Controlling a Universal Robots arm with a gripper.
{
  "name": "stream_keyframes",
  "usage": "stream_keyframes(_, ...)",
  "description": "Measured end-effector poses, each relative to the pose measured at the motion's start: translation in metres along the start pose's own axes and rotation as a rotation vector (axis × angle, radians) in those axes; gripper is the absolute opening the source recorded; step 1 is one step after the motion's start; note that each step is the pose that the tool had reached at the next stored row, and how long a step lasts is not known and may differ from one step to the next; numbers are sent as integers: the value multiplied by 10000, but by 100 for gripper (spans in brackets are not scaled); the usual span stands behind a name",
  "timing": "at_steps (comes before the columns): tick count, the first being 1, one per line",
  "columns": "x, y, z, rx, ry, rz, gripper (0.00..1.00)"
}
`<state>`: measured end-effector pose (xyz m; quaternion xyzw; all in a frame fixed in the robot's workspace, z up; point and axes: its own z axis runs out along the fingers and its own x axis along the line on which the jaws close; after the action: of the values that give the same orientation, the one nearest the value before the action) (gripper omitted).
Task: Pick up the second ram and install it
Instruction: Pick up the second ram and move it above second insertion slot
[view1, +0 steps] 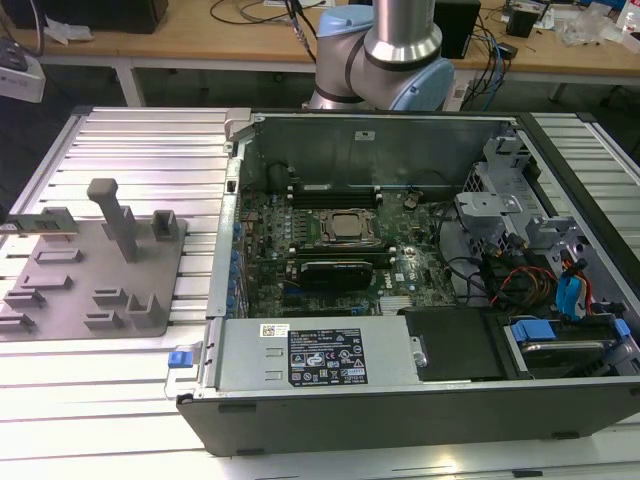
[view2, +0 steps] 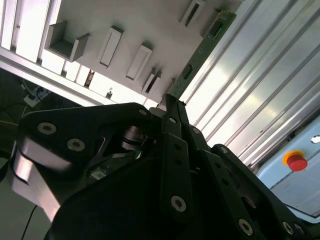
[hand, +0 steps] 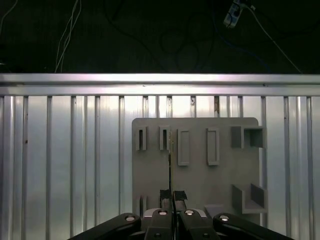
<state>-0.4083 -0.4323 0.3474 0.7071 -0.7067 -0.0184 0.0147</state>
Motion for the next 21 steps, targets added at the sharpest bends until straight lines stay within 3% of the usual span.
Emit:
stream_keyframes(11, -6, 7, -160, 2, -40, -2, 9)
stream_keyframes(21, -16, 22, -468, 3, -44, -2, 9)
